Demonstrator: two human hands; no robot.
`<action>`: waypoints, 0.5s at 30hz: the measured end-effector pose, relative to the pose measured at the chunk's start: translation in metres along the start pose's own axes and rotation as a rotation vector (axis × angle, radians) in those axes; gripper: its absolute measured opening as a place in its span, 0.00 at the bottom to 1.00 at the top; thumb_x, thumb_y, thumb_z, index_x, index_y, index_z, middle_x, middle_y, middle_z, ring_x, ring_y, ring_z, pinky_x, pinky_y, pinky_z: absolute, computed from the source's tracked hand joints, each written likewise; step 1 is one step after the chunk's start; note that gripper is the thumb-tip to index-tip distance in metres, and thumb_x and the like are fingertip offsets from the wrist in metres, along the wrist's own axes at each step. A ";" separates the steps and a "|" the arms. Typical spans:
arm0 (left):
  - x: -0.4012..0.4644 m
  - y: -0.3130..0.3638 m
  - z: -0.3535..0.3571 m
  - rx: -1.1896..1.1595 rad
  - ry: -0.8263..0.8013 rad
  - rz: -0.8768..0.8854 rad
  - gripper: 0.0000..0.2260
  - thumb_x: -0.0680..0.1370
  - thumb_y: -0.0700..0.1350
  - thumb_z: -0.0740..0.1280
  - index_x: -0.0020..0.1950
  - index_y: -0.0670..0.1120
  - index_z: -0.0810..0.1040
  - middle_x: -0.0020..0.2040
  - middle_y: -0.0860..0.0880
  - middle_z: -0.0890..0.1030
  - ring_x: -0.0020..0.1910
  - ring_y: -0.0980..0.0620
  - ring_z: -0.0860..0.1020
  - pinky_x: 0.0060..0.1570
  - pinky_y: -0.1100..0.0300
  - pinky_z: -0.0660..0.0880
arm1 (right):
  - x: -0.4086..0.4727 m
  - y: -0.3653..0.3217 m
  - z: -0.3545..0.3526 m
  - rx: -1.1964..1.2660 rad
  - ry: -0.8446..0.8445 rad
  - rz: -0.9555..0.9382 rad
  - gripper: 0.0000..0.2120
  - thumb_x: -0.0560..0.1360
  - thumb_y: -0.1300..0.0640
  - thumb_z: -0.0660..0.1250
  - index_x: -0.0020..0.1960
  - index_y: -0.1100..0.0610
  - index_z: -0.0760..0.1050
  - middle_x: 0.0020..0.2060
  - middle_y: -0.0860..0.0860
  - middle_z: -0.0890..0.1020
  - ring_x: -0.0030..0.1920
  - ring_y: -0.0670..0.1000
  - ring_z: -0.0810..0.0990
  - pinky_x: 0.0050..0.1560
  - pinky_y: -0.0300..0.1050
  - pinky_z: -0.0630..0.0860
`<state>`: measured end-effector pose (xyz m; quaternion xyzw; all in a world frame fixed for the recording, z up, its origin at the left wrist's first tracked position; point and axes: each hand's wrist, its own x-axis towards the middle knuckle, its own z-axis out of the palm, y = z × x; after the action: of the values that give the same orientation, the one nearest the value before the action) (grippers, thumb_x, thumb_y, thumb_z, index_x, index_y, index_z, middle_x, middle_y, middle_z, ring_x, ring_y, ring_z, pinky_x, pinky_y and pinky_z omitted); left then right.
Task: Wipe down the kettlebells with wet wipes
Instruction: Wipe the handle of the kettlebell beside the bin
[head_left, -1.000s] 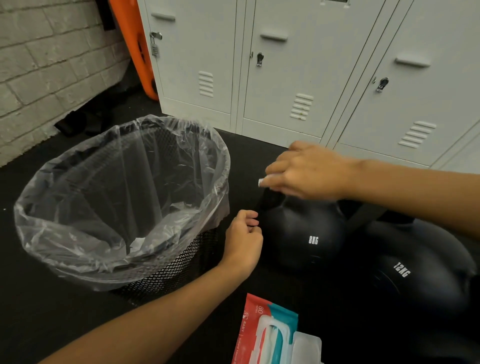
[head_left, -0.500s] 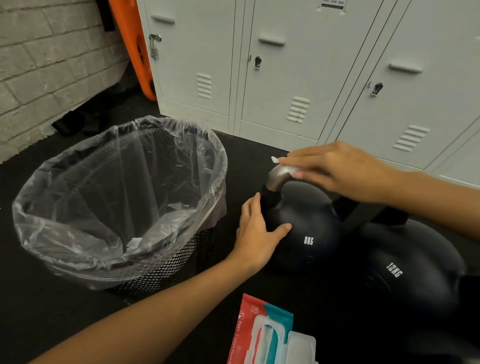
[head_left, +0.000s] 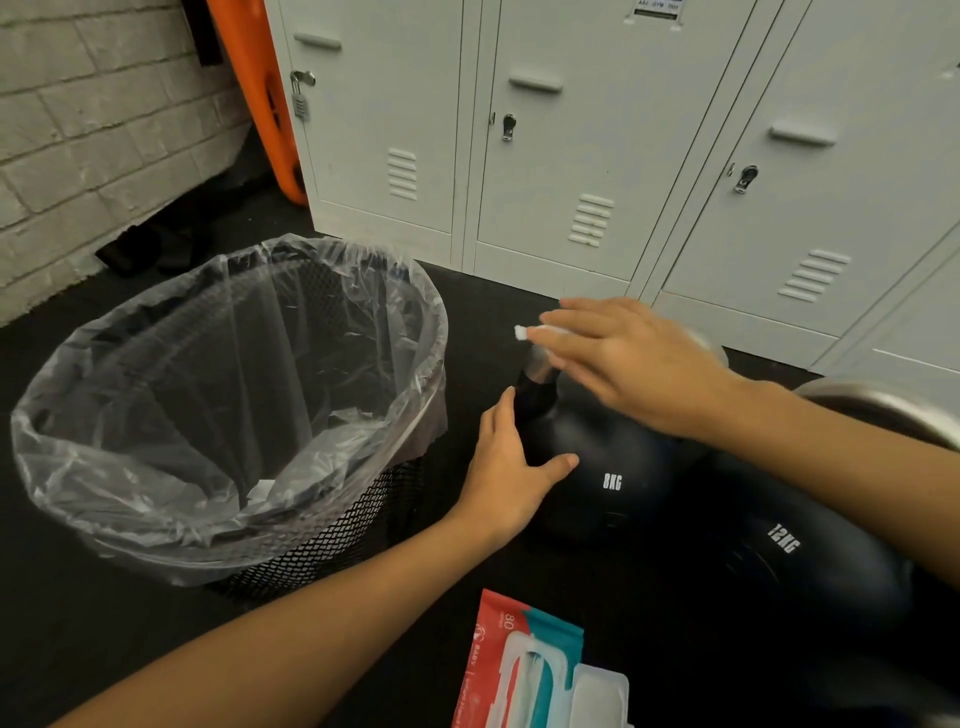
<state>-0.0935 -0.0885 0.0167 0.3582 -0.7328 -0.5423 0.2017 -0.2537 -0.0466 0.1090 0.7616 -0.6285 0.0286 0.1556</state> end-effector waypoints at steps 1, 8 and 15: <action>0.001 0.000 0.000 0.003 0.006 0.002 0.42 0.72 0.48 0.74 0.78 0.50 0.51 0.74 0.50 0.59 0.72 0.52 0.62 0.68 0.59 0.62 | 0.002 -0.001 0.005 -0.079 -0.001 -0.063 0.19 0.80 0.52 0.56 0.65 0.55 0.78 0.61 0.54 0.81 0.64 0.59 0.78 0.62 0.55 0.74; 0.001 0.001 -0.003 0.010 0.022 0.001 0.40 0.71 0.47 0.75 0.77 0.49 0.56 0.72 0.49 0.63 0.71 0.52 0.64 0.70 0.56 0.63 | 0.014 0.002 -0.020 0.171 -0.145 0.233 0.18 0.83 0.45 0.52 0.59 0.47 0.78 0.48 0.48 0.81 0.51 0.54 0.78 0.51 0.50 0.74; 0.001 0.001 -0.005 0.005 -0.003 -0.007 0.40 0.72 0.48 0.74 0.77 0.51 0.55 0.72 0.52 0.63 0.71 0.52 0.64 0.71 0.51 0.64 | 0.019 0.029 -0.043 0.337 -0.460 0.575 0.21 0.85 0.50 0.47 0.51 0.60 0.75 0.56 0.61 0.77 0.56 0.59 0.74 0.58 0.51 0.68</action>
<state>-0.0914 -0.0925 0.0188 0.3604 -0.7331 -0.5418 0.1979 -0.2711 -0.0573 0.1605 0.5562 -0.8208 0.0022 -0.1305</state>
